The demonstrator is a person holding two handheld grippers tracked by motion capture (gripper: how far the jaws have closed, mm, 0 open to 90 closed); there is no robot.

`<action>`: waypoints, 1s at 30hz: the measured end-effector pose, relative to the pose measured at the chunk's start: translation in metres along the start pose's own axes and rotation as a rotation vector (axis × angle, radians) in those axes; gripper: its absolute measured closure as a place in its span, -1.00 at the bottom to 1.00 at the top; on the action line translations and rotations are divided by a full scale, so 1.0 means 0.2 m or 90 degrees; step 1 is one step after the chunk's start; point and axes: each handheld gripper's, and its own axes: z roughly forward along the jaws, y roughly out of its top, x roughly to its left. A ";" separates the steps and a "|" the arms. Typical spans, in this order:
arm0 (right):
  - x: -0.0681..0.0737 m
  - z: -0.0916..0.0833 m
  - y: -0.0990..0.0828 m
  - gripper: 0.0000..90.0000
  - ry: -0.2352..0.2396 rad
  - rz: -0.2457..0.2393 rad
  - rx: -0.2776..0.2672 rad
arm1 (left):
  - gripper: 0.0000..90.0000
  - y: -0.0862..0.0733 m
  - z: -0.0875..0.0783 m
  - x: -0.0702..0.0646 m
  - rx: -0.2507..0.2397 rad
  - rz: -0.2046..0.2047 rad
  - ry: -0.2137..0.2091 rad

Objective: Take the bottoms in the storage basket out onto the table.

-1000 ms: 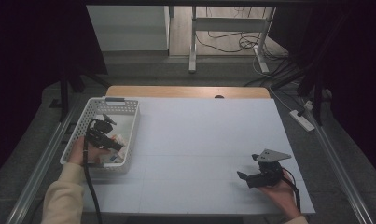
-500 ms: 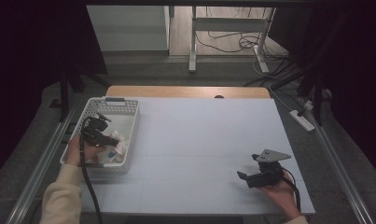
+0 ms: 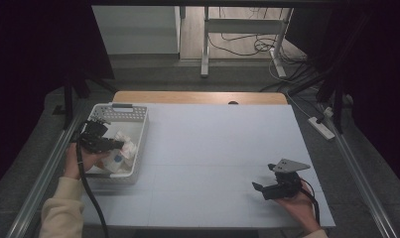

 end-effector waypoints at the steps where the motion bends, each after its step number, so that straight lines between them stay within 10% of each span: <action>1: 0.00 0.00 0.00 -0.83 0.000 0.000 0.000 | 0.63 0.00 -0.01 0.00 -0.007 -0.001 0.001; 30: 0.00 0.00 0.00 -0.83 0.000 0.003 -0.004 | 0.63 -0.03 -0.17 -0.01 -0.141 -0.017 0.020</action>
